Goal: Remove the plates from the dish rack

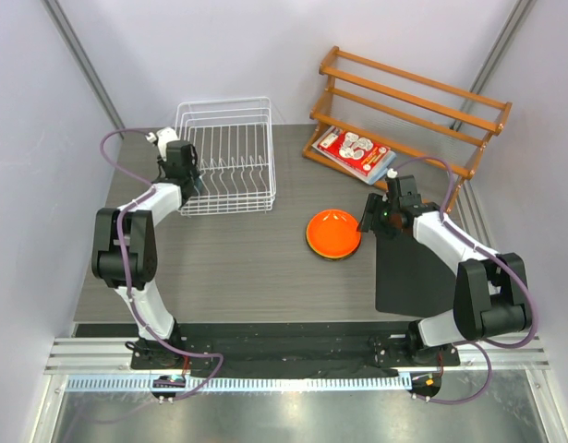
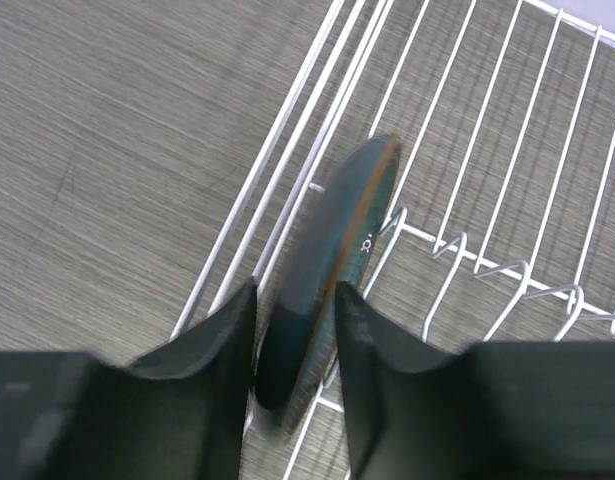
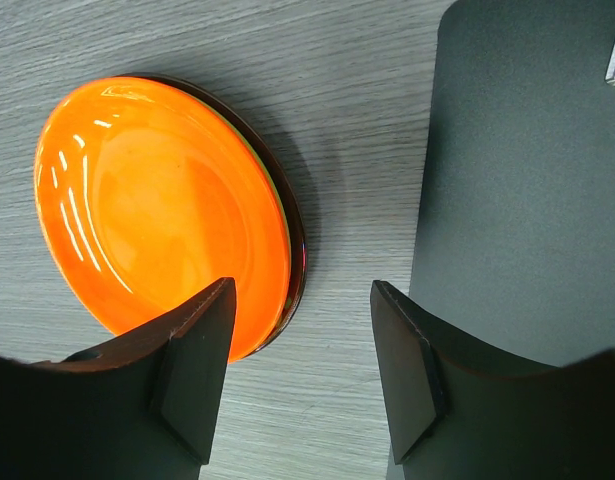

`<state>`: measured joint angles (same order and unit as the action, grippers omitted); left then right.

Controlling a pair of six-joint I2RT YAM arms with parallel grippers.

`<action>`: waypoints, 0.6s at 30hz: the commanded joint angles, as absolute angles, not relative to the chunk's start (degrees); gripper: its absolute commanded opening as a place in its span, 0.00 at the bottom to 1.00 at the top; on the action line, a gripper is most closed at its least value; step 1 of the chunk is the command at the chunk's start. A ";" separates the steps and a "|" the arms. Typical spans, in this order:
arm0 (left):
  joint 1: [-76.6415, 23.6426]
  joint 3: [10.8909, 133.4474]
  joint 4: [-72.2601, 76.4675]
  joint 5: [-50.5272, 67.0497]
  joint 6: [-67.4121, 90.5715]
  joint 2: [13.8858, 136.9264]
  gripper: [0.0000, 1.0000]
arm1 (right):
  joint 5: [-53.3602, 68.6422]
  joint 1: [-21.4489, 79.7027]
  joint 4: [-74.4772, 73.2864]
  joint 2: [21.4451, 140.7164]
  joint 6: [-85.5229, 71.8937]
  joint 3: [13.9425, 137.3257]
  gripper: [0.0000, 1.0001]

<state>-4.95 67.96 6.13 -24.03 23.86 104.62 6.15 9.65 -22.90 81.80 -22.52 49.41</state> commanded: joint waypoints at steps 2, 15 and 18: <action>-4.66 68.20 8.44 -23.29 24.17 103.89 0.24 | 7.21 9.93 -21.27 81.39 -21.45 50.01 0.62; -4.48 69.61 5.72 -22.06 21.45 99.32 0.00 | 6.86 10.11 -21.27 80.77 -21.71 49.83 0.62; -4.57 70.84 3.87 -22.67 19.52 96.42 0.00 | 6.24 10.37 -21.36 80.16 -21.62 49.83 0.61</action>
<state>-4.95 67.90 2.59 -21.39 17.39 103.09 6.72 9.76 -22.68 81.80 -22.39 49.41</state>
